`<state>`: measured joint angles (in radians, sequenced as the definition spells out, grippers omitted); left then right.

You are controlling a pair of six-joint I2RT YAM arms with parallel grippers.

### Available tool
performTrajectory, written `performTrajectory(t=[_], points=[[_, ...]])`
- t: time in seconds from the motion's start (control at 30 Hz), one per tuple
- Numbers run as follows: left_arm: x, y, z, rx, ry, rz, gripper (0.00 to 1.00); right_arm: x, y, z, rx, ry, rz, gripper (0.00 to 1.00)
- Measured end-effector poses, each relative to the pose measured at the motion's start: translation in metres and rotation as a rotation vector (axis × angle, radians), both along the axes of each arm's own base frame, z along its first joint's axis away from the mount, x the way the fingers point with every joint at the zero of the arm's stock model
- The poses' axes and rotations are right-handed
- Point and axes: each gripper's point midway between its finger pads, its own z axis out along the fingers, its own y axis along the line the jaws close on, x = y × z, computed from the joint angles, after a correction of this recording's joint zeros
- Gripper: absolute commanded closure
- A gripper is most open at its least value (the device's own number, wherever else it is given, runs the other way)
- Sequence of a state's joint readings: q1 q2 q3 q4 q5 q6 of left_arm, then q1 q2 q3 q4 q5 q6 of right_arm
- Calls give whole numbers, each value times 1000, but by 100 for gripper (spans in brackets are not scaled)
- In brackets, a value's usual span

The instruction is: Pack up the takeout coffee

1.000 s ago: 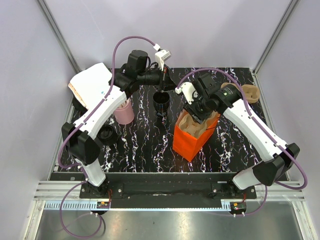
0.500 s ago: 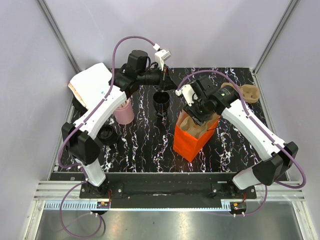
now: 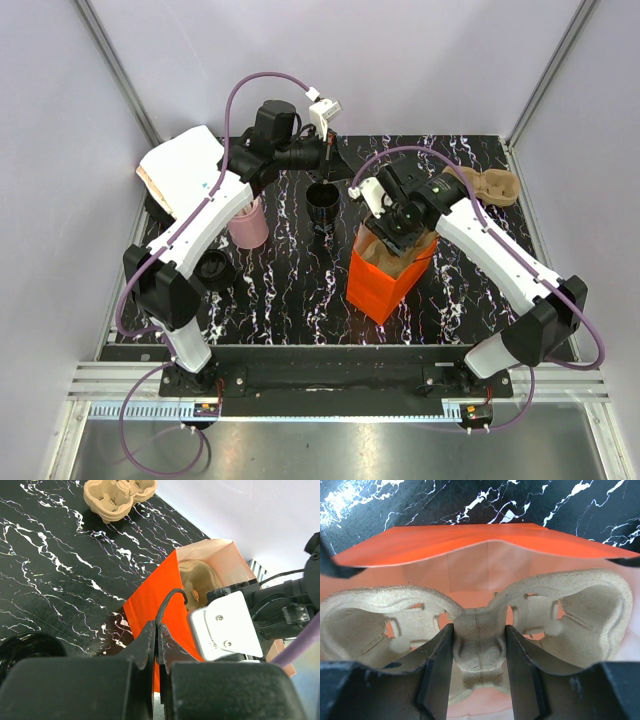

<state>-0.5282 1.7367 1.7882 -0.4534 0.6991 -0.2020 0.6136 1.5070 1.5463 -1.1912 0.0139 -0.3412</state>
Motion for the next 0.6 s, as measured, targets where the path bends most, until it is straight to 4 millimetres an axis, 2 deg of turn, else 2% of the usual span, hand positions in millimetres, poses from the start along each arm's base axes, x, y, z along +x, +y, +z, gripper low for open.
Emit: performTrajectory(t=[0.27, 0.6], points=[[0, 0, -3, 2, 11, 2, 100, -1, -1, -16, -11, 17, -2, 51], [0, 0, -5, 5, 14, 5, 100, -1, 0, -19, -11, 18, -2, 51]])
